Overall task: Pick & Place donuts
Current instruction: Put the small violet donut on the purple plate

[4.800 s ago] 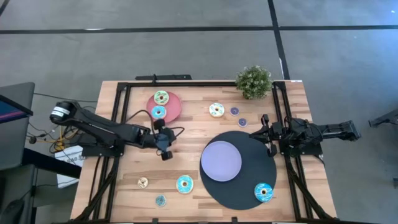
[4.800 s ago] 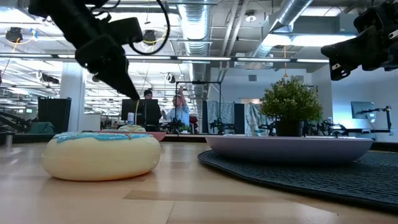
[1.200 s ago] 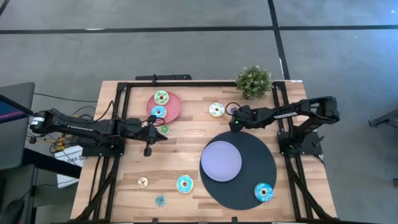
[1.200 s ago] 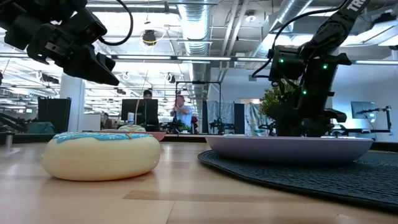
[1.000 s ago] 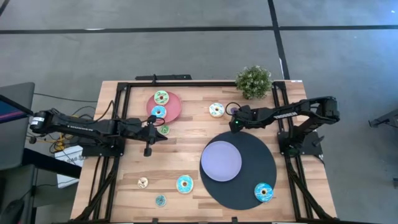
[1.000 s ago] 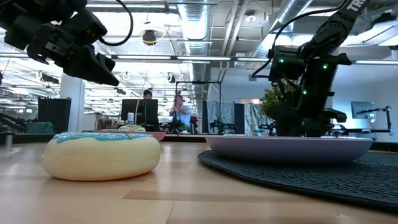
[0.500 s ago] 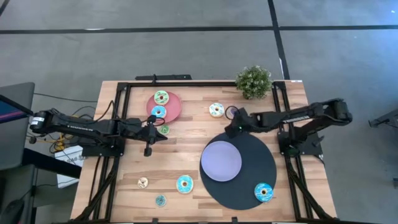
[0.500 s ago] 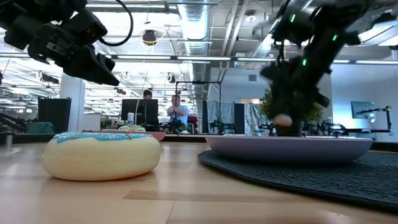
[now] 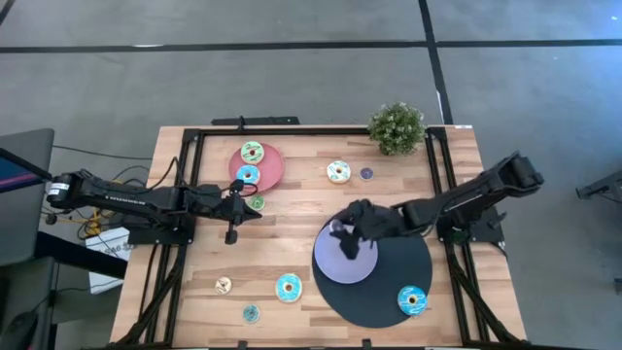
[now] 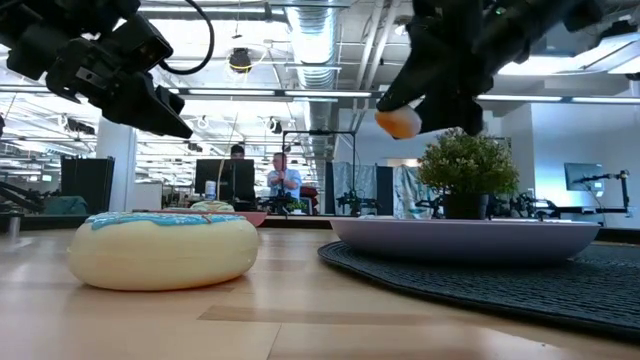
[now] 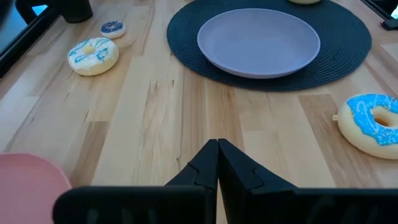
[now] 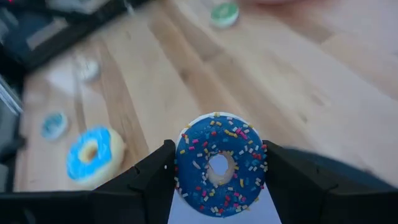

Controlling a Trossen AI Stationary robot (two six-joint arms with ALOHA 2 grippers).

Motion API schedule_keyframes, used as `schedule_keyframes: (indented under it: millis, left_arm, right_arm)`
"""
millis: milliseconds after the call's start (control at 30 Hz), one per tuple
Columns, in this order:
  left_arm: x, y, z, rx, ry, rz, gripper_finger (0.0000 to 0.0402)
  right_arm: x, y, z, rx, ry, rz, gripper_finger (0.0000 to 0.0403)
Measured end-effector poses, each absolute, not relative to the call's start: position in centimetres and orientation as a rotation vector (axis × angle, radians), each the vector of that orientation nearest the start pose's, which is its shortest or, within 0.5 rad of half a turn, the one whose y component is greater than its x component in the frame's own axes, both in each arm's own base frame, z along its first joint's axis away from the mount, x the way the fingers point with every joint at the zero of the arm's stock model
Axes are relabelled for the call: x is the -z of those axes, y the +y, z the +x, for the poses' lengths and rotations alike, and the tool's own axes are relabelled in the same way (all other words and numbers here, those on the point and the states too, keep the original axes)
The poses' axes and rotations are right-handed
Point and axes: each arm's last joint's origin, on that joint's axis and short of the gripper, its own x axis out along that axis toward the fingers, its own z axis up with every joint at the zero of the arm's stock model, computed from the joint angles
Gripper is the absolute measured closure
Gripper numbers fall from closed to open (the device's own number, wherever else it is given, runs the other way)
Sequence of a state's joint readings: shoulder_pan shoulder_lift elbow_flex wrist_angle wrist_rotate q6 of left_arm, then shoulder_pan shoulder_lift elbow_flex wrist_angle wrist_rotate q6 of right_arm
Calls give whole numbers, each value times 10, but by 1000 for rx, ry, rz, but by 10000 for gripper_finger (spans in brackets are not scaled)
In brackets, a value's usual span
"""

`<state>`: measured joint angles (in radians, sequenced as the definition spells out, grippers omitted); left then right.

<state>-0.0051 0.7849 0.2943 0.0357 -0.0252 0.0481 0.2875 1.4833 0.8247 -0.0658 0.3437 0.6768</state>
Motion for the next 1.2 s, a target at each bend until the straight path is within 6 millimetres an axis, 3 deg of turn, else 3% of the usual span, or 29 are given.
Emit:
schedule_keyframes:
  millis: [267,567,1200]
  left_arm:
    - [-185,0,164,-11,456,47,401]
    - [-185,0,164,-11,456,47,401]
    - [-185,0,164,-11,456,47,401]
  right_arm:
    - [-176,81,315,430,952,339,189]
    - [-144,73,330,444,1067,382,189]
    - [-146,73,331,442,1058,385,157]
